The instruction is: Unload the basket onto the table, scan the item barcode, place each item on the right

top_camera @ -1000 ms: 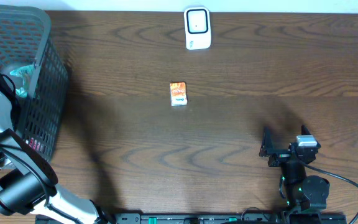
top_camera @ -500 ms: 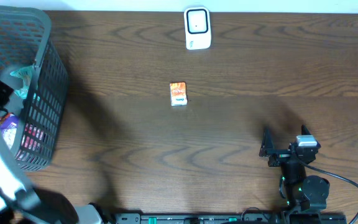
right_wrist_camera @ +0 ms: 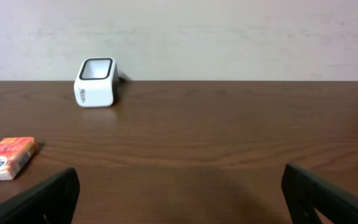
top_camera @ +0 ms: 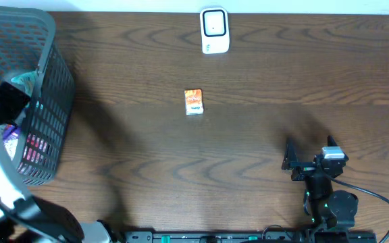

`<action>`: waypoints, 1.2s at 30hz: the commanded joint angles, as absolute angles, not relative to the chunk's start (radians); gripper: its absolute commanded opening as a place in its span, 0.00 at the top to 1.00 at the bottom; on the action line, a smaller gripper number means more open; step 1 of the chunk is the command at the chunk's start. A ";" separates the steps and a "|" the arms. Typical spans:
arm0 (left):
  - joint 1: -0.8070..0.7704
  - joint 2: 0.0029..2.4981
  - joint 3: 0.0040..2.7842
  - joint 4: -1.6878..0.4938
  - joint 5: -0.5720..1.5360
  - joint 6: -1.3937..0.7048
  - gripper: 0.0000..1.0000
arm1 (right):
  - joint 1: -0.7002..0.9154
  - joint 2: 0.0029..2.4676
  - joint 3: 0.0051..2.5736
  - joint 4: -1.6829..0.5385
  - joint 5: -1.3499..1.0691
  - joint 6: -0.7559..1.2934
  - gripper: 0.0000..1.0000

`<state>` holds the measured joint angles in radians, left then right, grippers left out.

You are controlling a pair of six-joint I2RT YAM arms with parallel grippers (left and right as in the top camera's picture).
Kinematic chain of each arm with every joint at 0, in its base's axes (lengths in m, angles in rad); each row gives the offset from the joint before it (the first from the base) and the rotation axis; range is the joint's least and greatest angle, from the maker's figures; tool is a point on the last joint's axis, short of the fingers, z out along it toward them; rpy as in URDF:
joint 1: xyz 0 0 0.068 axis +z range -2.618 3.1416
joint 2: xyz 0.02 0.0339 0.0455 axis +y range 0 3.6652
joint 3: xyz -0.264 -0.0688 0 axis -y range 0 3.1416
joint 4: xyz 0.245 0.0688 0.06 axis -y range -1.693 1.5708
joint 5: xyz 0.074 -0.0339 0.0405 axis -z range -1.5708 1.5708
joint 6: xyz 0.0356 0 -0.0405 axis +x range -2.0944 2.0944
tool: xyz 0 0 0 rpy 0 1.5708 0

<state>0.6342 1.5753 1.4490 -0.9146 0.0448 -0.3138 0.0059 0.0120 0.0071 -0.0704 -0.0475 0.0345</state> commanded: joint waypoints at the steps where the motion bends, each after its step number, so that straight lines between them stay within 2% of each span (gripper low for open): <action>1: 0.638 1.643 1.414 -0.921 -0.023 -0.308 0.11 | 0.002 0.006 0.006 -0.075 -0.039 0.044 0.01; 12: 0.637 1.882 1.402 -0.971 -0.307 -0.315 0.11 | 0.002 0.006 0.006 -0.075 -0.039 0.044 0.01; 17: 0.638 1.963 1.402 -0.998 -0.331 -0.339 0.13 | 0.002 0.006 0.006 -0.075 -0.039 0.044 0.01; 19: 0.638 1.987 1.402 -1.005 -0.330 -0.339 0.20 | 0.002 0.006 0.006 -0.075 -0.039 0.044 0.01; 20: 0.638 1.996 1.402 -1.009 -0.331 -0.339 0.31 | 0.002 0.006 0.006 -0.075 -0.039 0.044 0.01; 21: 0.638 2.004 1.402 -1.010 -0.331 -0.338 0.56 | 0.002 0.006 0.006 -0.075 -0.039 0.044 0.01; 22: 0.638 2.008 1.402 -1.010 -0.331 -0.338 0.76 | 0.002 0.006 0.006 -0.075 -0.039 0.044 0.01; 23: 0.638 2.008 1.402 -1.010 -0.331 -0.339 0.91 | 0.002 0.006 0.006 -0.075 -0.039 0.044 0.01; 31: 0.638 1.943 1.446 -1.063 -0.319 -0.339 0.93 | 0.002 0.006 0.006 -0.075 -0.039 0.044 0.01; 36: 0.638 1.812 1.504 -1.055 -0.184 -0.339 0.93 | 0.002 0.006 0.006 -0.075 -0.039 0.044 0.01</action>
